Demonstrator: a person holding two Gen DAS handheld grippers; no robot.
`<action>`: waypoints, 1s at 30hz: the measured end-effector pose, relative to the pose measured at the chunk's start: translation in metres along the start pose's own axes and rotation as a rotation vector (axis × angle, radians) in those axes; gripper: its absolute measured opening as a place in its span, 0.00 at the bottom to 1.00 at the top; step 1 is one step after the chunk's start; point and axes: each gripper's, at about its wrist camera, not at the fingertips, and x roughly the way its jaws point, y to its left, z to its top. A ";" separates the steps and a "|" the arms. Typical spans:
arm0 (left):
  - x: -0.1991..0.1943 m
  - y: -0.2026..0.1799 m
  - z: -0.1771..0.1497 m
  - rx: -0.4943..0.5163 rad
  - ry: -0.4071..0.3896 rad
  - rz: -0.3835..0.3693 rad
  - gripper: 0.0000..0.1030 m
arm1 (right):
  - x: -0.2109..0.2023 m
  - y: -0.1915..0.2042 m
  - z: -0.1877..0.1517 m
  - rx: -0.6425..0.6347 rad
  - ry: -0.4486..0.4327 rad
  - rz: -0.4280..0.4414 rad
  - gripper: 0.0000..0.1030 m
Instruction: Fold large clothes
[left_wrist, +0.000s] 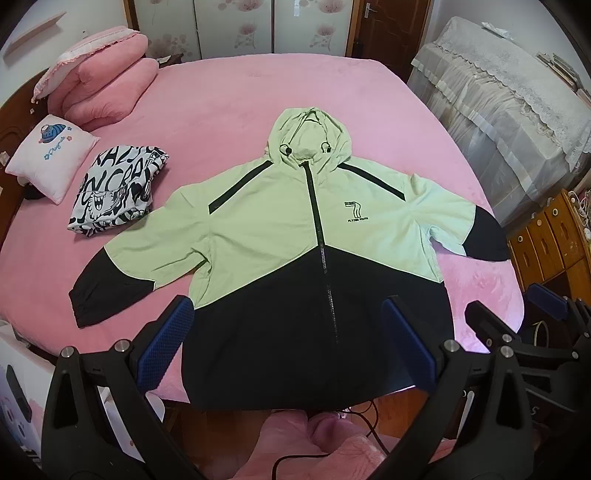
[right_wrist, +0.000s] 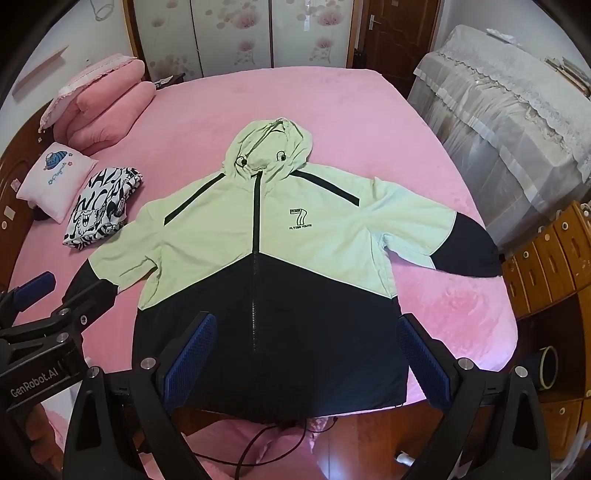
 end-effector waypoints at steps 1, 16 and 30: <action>0.000 0.000 0.001 0.001 0.000 -0.003 0.97 | 0.000 -0.001 -0.002 0.001 -0.002 0.000 0.96; 0.002 -0.003 0.002 0.000 -0.005 -0.028 0.97 | 0.001 -0.005 0.000 0.002 -0.006 -0.008 0.96; -0.003 -0.003 0.004 0.005 -0.018 -0.040 0.97 | 0.001 -0.005 0.001 0.003 -0.008 -0.003 0.96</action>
